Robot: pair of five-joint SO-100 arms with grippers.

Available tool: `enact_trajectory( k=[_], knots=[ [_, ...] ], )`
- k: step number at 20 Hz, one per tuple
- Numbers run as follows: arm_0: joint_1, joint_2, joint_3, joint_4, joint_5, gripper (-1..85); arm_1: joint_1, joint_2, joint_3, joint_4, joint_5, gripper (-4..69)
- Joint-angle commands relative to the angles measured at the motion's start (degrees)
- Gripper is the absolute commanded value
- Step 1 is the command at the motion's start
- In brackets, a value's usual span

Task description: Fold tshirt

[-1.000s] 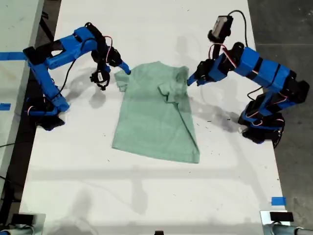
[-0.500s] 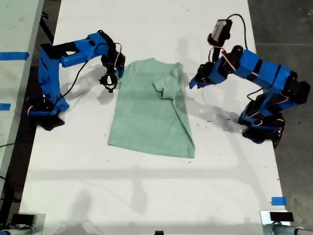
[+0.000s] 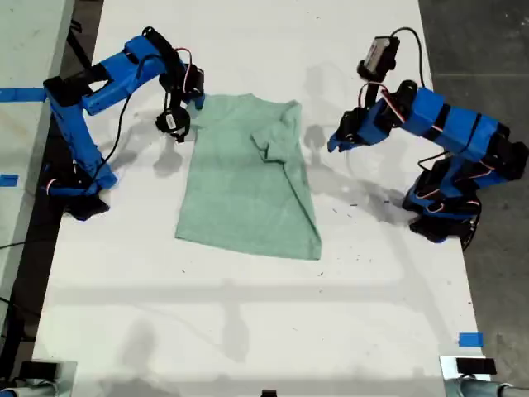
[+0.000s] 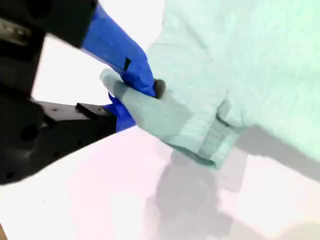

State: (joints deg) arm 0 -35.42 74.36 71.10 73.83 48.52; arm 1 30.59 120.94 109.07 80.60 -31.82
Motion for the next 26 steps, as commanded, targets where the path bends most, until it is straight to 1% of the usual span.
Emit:
enact_trajectory(
  k=[1,2,3,4,6,7,8,9,10,12,13,15,16,18,19,20,22,25,26],
  knots=[
    [10.81,-5.01,-16.79,-0.53,1.14,0.1,1.32,3.69,0.44,-1.41,0.7,6.4],
    [13.62,-10.81,-24.17,-0.44,2.46,0.1,1.41,3.78,0.62,-1.41,0.7,6.3],
    [15.73,-16.26,-29.44,-2.02,3.16,0.1,1.41,3.78,0.7,-1.41,0.88,6.3],
    [17.31,-19.95,-31.55,-5.19,3.25,0.1,1.23,3.78,1.05,-1.41,1.14,6.2],
    [19.07,-24.87,-31.38,-11.34,2.99,0.1,0.88,3.78,1.67,-1.49,1.58,6.1],
    [19.16,-27.16,-31.46,-13.18,2.99,0.1,0.62,3.78,1.93,-1.49,1.76,6.1],
    [19.07,-29.0,-31.46,-14.24,2.99,1.9,0.44,3.87,2.29,-1.58,1.93,6.1],
    [18.81,-30.15,-31.46,-15.12,2.99,15.0,0.26,3.87,2.64,-1.85,2.2,6.1],
    [18.72,-30.41,-31.55,-15.29,2.99,21.9,0.18,3.96,3.16,-2.2,2.37,6.1],
    [18.19,-27.6,-31.55,-13.27,3.25,28.9,-0.35,3.96,4.31,-3.08,2.81,6.1],
    [17.58,-24.7,-31.38,-10.63,3.43,28.7,-0.62,3.96,4.83,-3.34,2.99,6.5],
    [15.56,-17.93,-30.41,-2.2,3.6,26.6,-1.49,4.48,5.89,-3.34,3.25,7.1],
    [14.33,-14.41,-28.48,2.64,2.29,26.3,-2.02,5.19,6.42,-2.99,3.34,7.3],
    [13.1,-8.0,-22.59,11.95,-0.79,23.3,-3.08,6.24,6.94,-1.41,3.08,10.1],
    [13.45,-4.57,-18.46,14.68,-2.99,23.0,-4.04,6.77,6.94,-0.53,3.25,11.4],
    [14.5,-0.35,-12.57,15.47,-5.63,22.8,-5.27,7.21,6.94,0.26,3.6,12.6],
    [17.84,11.16,2.37,12.3,-11.16,20.4,-8.09,7.47,6.5,1.85,4.13,17.0],
    [23.03,25.49,20.04,9.23,-17.49,23.1,-13.1,7.38,4.75,4.31,5.71,21.4],
    [24.52,28.21,23.99,8.96,-19.78,23.6,-14.33,7.12,4.04,4.92,6.33,21.4]
  ],
)
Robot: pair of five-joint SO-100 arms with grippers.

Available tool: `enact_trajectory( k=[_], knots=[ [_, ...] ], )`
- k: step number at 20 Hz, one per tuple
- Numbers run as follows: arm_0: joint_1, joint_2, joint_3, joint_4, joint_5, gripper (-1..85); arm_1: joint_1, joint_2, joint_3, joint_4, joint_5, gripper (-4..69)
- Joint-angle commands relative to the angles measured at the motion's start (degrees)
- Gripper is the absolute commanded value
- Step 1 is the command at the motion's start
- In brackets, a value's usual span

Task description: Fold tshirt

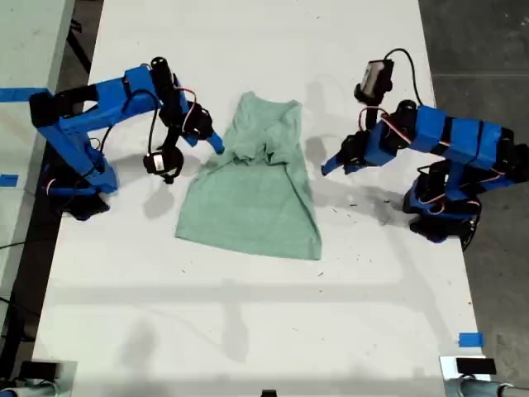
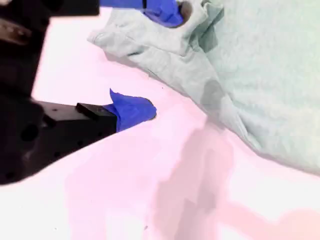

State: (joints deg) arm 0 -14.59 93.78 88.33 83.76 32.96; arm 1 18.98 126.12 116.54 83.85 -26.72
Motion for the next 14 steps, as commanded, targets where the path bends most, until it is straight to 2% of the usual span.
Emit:
enact_trajectory(
  k=[1,4,6,14],
  knots=[
    [5.36,11.25,10.2,-1.49,-6.42,24.1,-4.13,1.58,-3.96,1.85,1.85,22.0],
    [9.49,15.29,16.79,-4.13,-10.37,24.4,-9.58,-2.64,-5.1,0.7,6.15,22.9],
    [12.22,16.17,18.98,-6.68,-12.39,24.3,-13.62,-7.29,-4.66,-3.08,9.76,23.3],
    [15.21,15.29,20.3,-8.26,-15.03,23.6,-23.12,-26.98,3.43,-26.1,20.3,22.4]
  ],
)
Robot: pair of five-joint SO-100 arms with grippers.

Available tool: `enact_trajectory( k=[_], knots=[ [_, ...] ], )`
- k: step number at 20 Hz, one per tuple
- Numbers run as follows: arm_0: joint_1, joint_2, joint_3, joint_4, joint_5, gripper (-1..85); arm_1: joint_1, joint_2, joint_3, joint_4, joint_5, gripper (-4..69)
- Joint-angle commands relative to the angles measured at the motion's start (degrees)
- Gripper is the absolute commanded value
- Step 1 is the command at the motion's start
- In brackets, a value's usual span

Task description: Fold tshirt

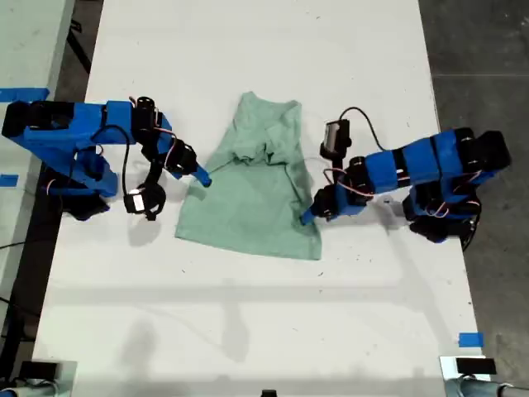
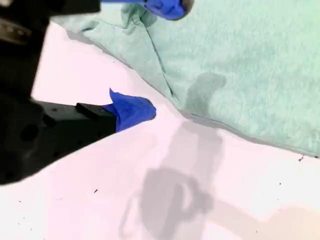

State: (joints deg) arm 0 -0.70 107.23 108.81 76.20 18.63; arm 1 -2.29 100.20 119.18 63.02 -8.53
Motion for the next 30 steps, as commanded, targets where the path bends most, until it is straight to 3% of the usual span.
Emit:
enact_trajectory(
  k=[1,7,11,12,13,14,17,21,23,30],
  knots=[
    [1.32,2.2,0.35,-0.7,-0.88,23.4,-2.11,-1.32,3.08,-7.82,2.9,21.8],
    [1.67,3.34,2.02,-1.23,-1.49,23.0,-2.29,3.87,11.16,-13.8,4.57,19.5],
    [1.41,3.6,2.02,-1.49,-1.32,22.5,-4.04,-0.97,12.22,-22.94,5.71,16.4],
    [1.32,3.6,2.11,-1.49,-1.32,22.4,-4.57,-2.37,12.22,-24.7,6.15,11.5],
    [1.32,3.6,2.11,-1.41,-1.32,22.4,-4.92,-2.99,12.22,-25.22,6.68,1.9],
    [1.32,3.69,2.11,-1.32,-1.32,22.3,-5.19,-2.81,12.48,-24.96,6.86,-1.7],
    [1.41,4.04,2.29,-1.32,-1.49,22.1,-5.89,3.08,12.13,-17.05,6.77,-1.6],
    [1.49,4.31,2.46,-2.29,-1.49,21.8,-7.47,15.03,4.13,2.72,4.31,-1.6],
    [1.49,4.39,2.2,-2.37,-1.49,21.7,-7.56,15.29,-1.93,6.15,3.34,-1.6],
    [0.97,4.31,1.49,-3.34,-1.14,21.5,1.49,2.29,-10.99,-16.26,0.09,-1.6]
  ],
)
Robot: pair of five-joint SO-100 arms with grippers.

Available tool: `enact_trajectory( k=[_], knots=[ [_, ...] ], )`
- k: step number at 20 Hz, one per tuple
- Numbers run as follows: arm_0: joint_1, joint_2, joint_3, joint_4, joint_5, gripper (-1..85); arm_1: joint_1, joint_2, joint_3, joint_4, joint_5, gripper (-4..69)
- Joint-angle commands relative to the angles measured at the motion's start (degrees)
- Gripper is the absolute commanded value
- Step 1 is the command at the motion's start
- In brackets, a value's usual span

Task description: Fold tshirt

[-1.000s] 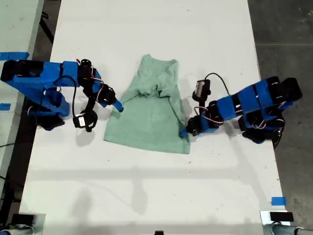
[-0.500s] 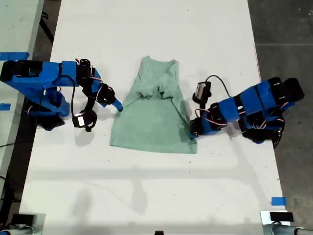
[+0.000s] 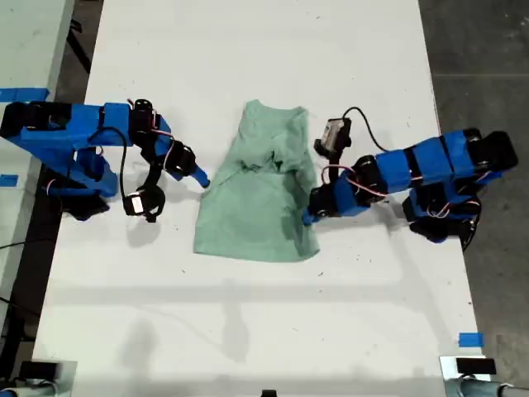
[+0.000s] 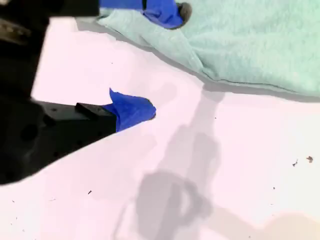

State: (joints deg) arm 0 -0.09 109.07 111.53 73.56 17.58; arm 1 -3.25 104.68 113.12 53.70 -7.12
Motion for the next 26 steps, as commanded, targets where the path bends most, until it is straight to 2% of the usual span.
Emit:
enact_trajectory(
  k=[1,3,5,6,7,8,10,14,16,18,20,26],
  knots=[
    [0.35,2.46,-1.23,-0.7,-0.09,21.5,3.25,-6.5,-6.86,-9.14,-1.58,-1.6],
    [0.35,2.37,-1.32,-0.7,-0.09,21.3,4.57,-16.79,-9.49,-14.59,-1.93,-1.6],
    [0.53,2.2,-1.32,-0.7,-0.35,21.3,5.01,-27.51,-13.01,-16.79,-1.58,-1.7],
    [0.7,2.02,-1.32,-0.79,-0.44,21.3,4.57,-31.64,-15.12,-16.87,-1.85,6.0],
    [0.79,1.93,-1.41,-0.79,-0.44,21.3,3.87,-34.63,-18.02,-15.03,-2.37,19.2],
    [0.79,1.76,-1.49,-0.88,-0.44,21.4,2.9,-35.24,-20.39,-11.78,-2.55,23.8],
    [0.79,1.41,-2.02,-0.7,-0.44,21.4,1.58,-32.08,-24.7,-3.08,-2.9,25.1],
    [0.62,1.23,-3.16,0.79,-0.44,21.8,-0.09,-22.94,-39.29,19.16,-5.1,28.5],
    [0.79,1.23,-3.52,0.97,-0.7,22.2,-0.97,-17.75,-42.8,25.4,-6.42,28.2],
    [1.49,1.23,-3.87,1.14,-1.32,22.4,-1.14,-11.43,-39.64,28.21,-6.06,28.1],
    [3.34,1.32,-3.96,2.11,-3.78,22.6,-0.79,-6.15,-33.05,28.21,-5.1,28.0],
    [17.67,2.46,-3.34,0.88,-18.9,22.8,-0.79,-2.29,-24.96,24.79,-4.48,28.2]
  ],
)
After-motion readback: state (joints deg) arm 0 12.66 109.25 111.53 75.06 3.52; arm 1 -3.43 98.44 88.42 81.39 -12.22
